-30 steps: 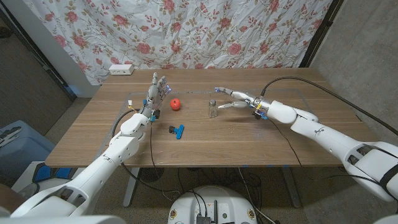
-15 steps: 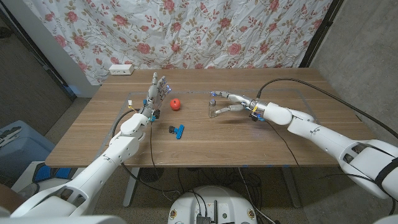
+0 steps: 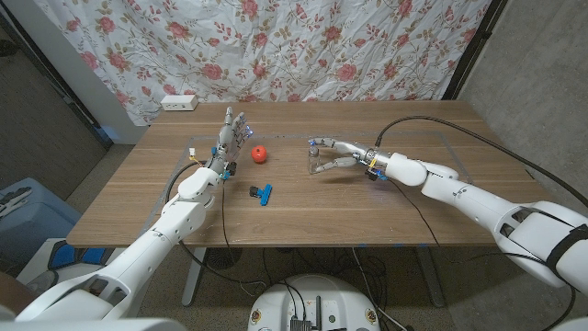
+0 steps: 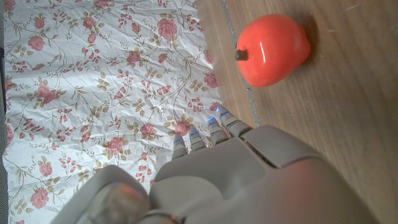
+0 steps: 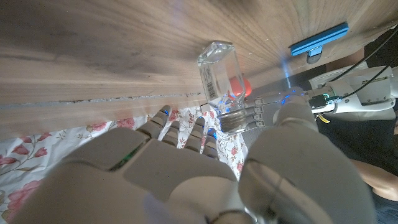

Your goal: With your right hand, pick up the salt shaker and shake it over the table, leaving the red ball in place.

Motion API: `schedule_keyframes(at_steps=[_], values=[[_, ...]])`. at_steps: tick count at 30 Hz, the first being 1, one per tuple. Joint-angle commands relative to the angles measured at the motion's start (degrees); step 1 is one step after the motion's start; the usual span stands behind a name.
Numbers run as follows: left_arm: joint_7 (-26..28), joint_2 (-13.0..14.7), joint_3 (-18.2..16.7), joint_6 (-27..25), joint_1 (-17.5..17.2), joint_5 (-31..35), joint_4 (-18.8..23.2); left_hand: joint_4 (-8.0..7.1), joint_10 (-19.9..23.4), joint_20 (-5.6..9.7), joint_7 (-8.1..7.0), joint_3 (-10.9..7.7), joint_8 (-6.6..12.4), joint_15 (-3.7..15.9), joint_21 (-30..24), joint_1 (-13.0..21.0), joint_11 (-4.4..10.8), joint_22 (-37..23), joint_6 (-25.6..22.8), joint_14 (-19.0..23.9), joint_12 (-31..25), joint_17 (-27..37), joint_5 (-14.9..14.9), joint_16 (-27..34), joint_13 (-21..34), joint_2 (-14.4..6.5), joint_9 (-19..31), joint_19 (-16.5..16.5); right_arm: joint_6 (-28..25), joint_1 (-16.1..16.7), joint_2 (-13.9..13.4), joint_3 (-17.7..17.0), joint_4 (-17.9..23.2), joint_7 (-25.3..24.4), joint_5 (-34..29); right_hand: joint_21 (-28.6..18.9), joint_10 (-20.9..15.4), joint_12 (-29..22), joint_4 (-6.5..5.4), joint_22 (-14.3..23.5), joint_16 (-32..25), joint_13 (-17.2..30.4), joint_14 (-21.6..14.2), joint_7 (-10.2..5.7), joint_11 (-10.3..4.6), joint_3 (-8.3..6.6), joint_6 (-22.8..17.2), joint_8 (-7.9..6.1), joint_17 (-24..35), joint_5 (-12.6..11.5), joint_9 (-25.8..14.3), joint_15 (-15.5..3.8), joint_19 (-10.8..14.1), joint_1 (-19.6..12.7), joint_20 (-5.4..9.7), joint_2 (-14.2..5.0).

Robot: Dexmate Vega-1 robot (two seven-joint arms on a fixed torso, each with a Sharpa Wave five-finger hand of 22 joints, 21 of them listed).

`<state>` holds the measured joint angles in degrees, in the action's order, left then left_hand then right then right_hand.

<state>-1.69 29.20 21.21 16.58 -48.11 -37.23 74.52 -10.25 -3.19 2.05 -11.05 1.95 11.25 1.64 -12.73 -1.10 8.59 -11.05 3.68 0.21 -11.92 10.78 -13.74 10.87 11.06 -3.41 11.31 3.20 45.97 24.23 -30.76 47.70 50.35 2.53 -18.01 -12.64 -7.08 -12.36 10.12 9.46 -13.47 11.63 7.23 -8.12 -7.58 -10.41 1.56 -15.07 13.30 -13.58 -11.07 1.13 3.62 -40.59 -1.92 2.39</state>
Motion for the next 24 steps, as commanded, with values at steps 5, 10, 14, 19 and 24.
schedule_keyframes(at_steps=[5, 10, 14, 19, 24], values=[[0.0, 0.0, 0.0, 0.0, 0.0, 0.0, 0.0, -0.43, 0.1, 1.38, -0.42, -0.10, 0.23, 6.03, -0.3, 0.0, 0.34, -0.3, 0.0, 0.1, -0.2, 0.3, -0.4, 0.3, 0.2, -5.8, 0.3, 0.5, 3.5, -3.5, 2.9, 3.1, -8.1, -3.1, -1.4, 0.2, -2.3, -0.7, -0.04, 0.2, -0.7, 0.3, -1.7, -0.52, -0.40, -0.85, -2.3, -1.02, -0.3, -0.5, -0.3, -0.70, 1.9, -2.3, 0.09, 0.11], [0.0, 0.0, 0.0, 0.0, 0.0, 0.0, 0.0, -0.43, 0.1, 1.36, -0.38, -0.10, 0.23, 6.06, -0.3, 0.0, 0.32, -0.3, 0.0, 0.1, -0.2, 0.3, -0.4, 0.3, 0.2, -5.8, 0.3, 0.5, 4.3, -4.3, 3.7, 4.0, -9.8, -4.5, -1.7, 0.2, -4.4, -1.1, -0.18, 0.2, -1.2, 0.3, -3.4, -1.01, -1.08, -1.23, -4.2, -1.78, -0.4, -0.8, -0.3, -1.16, 3.1, -3.5, 0.30, 0.24], [0.0, 0.0, 0.0, 0.0, 0.0, 0.0, 0.0, -0.43, 0.1, 1.37, -0.41, -0.10, 0.25, 6.00, -0.3, 0.0, 0.34, -0.3, -0.1, 0.1, -0.2, 0.3, -0.4, 0.3, 0.2, -5.8, 0.3, 0.5, 5.0, -5.1, 4.4, 4.8, -11.6, -5.1, -1.8, 0.3, -6.5, -1.4, -0.13, 0.2, -1.6, 0.4, -4.9, -1.57, -2.20, -1.50, -5.7, -2.37, -0.6, -1.1, -0.3, -1.53, 4.2, -4.8, 0.37, 0.70], [0.0, 0.0, 0.0, 0.0, 0.0, 0.0, 0.0, -0.43, 0.2, 1.35, -0.33, -0.10, 0.25, 5.98, -0.3, 0.0, 0.36, -0.3, -0.1, 0.1, -0.2, 0.3, -0.4, 0.3, 0.2, -5.8, 0.3, 0.5, 5.6, -6.3, 5.2, 5.8, -13.7, -5.1, -1.5, 0.4, -7.7, -1.5, -0.17, 0.2, -1.9, 0.4, -6.0, -2.11, -2.72, -1.72, -7.1, -2.91, -0.6, -1.6, -0.3, -1.88, 4.8, -5.9, 0.46, 1.04], [0.0, 0.0, 0.0, 0.0, 0.0, 0.0, 0.0, -0.43, 0.1, 1.38, -0.43, -0.10, 0.25, 6.02, -0.3, 0.0, 0.29, -0.3, -0.1, 0.1, -0.2, 0.3, -0.4, 0.3, 0.2, -5.8, 0.3, 0.5, 6.3, -7.6, 6.0, 7.0, -16.1, -6.1, -2.0, 0.6, -8.8, -1.5, -0.44, 0.2, -2.3, 0.4, -7.0, -2.89, -3.41, -2.15, -8.6, -3.47, -0.6, -2.1, -0.3, -2.42, 5.5, -6.8, 0.71, 0.55]])
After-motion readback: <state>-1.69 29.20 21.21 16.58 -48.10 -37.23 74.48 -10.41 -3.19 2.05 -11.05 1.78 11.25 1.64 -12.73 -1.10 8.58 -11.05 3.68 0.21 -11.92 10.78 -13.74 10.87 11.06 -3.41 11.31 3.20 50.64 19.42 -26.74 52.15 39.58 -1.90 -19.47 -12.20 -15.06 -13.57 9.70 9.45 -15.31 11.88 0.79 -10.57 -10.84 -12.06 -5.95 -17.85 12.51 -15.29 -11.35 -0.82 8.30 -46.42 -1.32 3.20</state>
